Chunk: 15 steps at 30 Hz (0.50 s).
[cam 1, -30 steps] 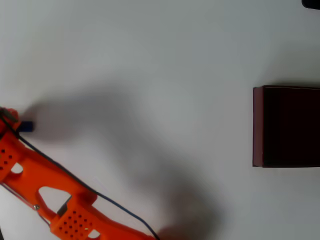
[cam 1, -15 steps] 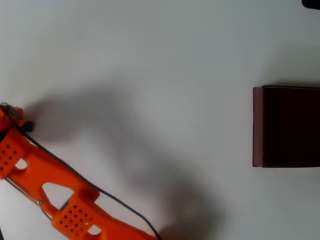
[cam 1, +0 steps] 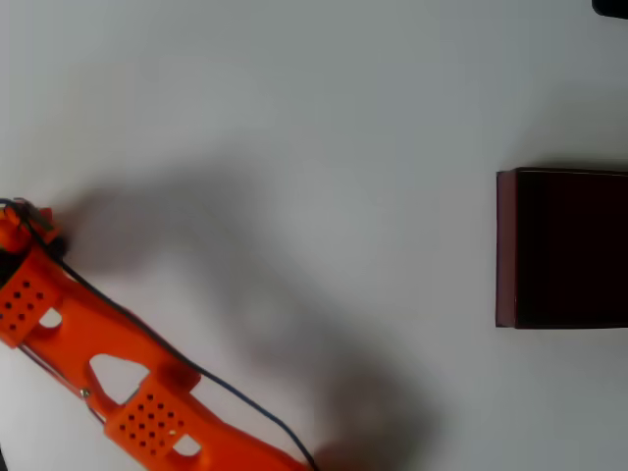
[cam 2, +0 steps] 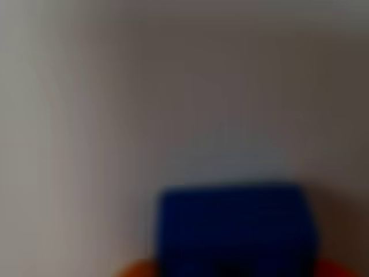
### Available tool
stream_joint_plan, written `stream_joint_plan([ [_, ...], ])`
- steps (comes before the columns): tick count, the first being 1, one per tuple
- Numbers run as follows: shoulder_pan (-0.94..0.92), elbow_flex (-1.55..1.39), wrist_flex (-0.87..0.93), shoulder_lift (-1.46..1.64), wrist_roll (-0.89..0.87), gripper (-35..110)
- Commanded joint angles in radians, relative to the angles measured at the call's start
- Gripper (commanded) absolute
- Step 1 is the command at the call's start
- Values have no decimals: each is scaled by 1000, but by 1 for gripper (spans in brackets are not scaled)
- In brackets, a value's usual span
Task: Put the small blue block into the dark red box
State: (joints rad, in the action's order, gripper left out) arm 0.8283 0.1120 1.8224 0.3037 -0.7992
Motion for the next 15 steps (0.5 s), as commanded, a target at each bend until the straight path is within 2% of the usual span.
stream_joint_plan([
  [1,-12,-166,18,236,-6,0],
  [8,-135,-778,17,793,48,0],
  [12,-270,-1104,5,1114,104,0],
  [15,-408,-1408,-74,1410,160,0],
])
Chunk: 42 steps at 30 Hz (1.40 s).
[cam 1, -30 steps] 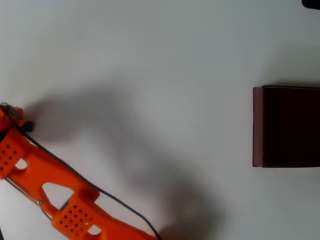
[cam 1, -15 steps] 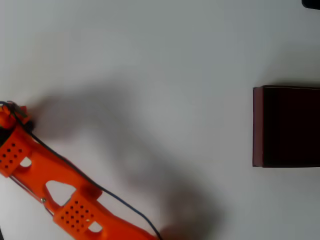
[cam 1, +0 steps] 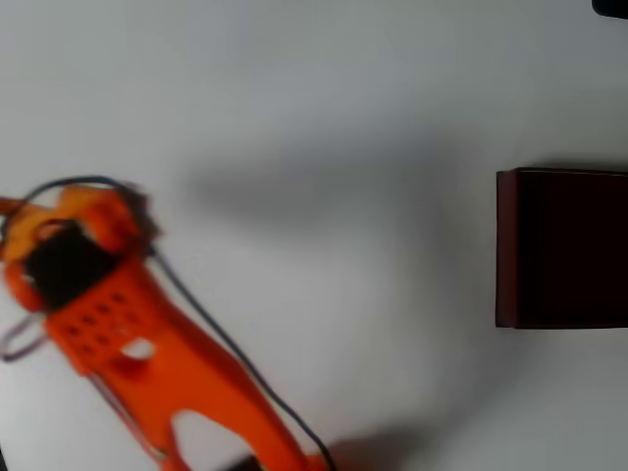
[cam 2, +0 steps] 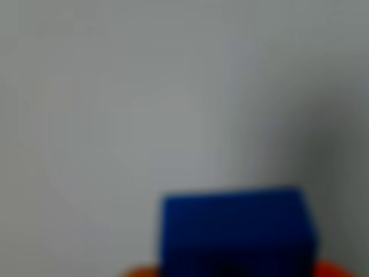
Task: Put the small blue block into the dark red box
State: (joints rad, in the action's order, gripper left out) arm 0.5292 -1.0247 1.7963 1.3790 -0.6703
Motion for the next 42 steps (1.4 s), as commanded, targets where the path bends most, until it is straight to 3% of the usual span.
stream_joint_plan([
  [1,-163,-371,-72,439,48,0],
  [5,-414,-676,-121,821,121,0],
  [9,-723,-810,-160,1014,213,0],
  [13,-946,-848,-250,1009,295,0],
  [19,-1140,-908,-497,881,337,0],
  [30,-1296,-646,-698,275,385,0],
  [33,-1301,-595,-701,173,377,13],
  [42,-1241,-732,-693,308,399,16],
])
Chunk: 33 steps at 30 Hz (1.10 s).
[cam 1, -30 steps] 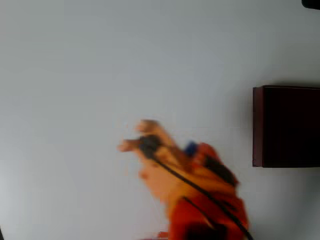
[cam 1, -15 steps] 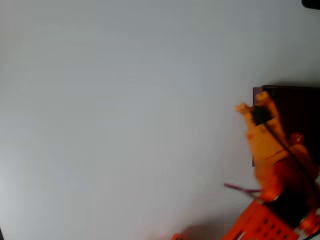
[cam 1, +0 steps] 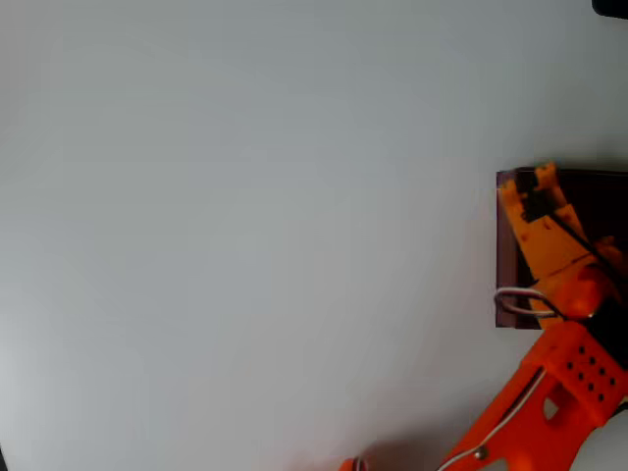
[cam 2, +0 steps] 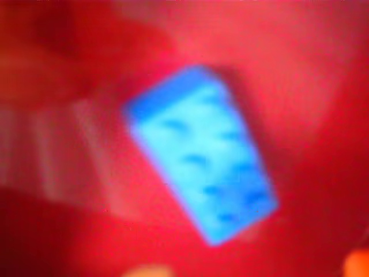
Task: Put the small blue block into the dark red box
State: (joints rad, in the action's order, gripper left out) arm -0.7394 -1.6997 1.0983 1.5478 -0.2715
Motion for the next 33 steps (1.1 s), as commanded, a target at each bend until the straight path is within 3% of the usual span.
stream_joint_plan([
  [1,46,-100,5,201,5,15],
  [5,183,-319,18,551,34,15],
  [12,655,-647,84,1172,193,17],
  [18,943,-1032,178,1810,193,14],
  [24,1078,-1078,341,1807,241,8],
  [33,1114,-1243,259,1807,302,3],
])
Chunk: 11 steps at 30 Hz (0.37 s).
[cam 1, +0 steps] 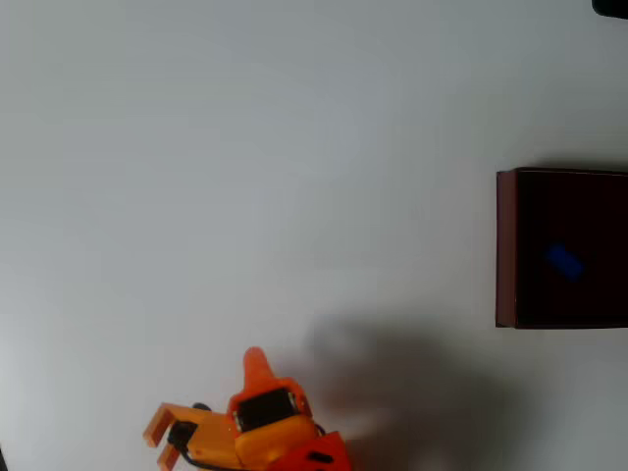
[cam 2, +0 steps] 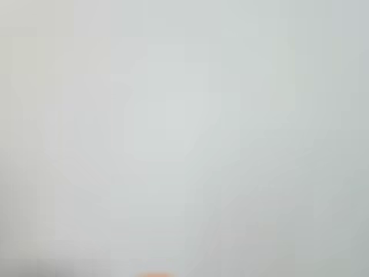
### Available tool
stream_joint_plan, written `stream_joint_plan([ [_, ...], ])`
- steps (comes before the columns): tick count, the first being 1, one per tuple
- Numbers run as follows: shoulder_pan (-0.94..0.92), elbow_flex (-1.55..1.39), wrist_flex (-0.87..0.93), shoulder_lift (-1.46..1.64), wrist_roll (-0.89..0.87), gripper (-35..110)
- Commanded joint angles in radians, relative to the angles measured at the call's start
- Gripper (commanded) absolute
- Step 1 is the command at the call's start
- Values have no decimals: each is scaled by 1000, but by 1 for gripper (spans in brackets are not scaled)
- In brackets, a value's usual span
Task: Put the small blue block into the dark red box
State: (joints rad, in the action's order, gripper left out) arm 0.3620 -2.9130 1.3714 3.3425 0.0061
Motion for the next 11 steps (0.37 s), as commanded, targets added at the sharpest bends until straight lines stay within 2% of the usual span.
stream_joint_plan([
  [1,8,-48,-18,12,25,2],
  [11,-6,-92,-29,12,35,1],
])
